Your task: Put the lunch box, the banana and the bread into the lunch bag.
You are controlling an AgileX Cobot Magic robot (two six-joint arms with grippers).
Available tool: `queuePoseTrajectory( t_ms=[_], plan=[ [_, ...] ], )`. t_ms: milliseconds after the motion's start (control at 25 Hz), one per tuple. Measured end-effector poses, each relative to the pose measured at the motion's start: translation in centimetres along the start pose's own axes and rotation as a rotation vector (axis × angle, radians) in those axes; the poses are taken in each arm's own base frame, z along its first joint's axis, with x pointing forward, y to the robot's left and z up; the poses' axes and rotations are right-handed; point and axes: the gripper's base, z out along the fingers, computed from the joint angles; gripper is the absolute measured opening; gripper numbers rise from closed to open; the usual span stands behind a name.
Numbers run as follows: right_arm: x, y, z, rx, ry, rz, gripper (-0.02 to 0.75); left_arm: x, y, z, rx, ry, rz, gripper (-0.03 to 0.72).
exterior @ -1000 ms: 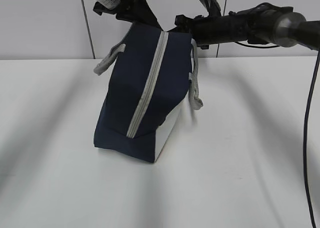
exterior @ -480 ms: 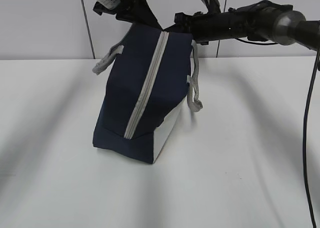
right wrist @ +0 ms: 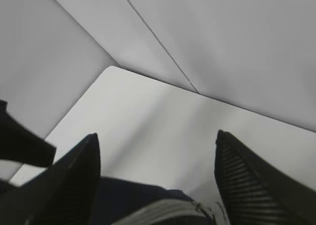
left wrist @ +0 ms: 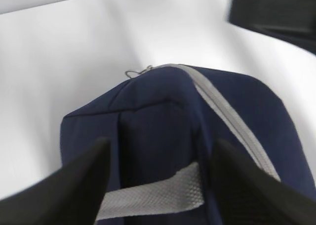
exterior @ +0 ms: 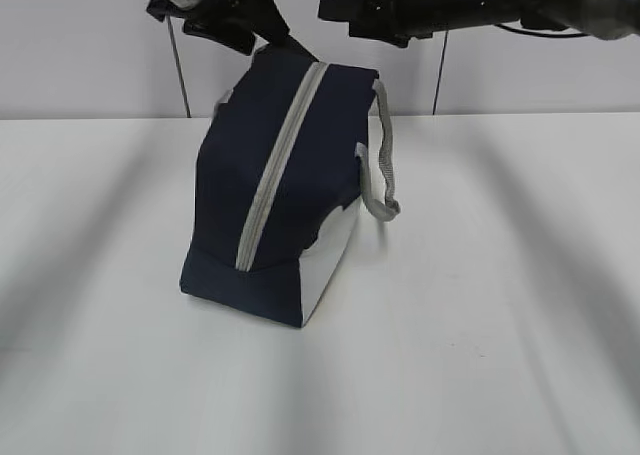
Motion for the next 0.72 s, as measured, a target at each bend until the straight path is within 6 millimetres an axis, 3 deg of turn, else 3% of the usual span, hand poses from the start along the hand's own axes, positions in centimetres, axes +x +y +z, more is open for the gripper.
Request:
queuePoseTrajectory(
  t_ms=[120, 280, 480, 720],
  plan=[
    [-0.2, 1.4, -1.4, 0.003, 0.017, -0.039, 0.535, 0.3, 2.0, -0.7, -0.057, 0.026, -0.082, 0.465],
    [0.2, 3.5, -3.6, 0.007, 0.052, -0.072, 0.524, 0.6, 3.6, -2.8, -0.117, 0.048, -0.121, 0.478],
    [0.1, 7.3, -7.6, 0.021, 0.057, -0.118, 0.512, 0.9, 2.6, -7.8, -0.176, 0.003, -0.113, 0.48],
    [2.3, 11.5, -11.6, 0.046, 0.081, -0.152, 0.51, 3.6, 0.9, -10.9, -0.205, 0.039, -0.116, 0.48]
  ],
)
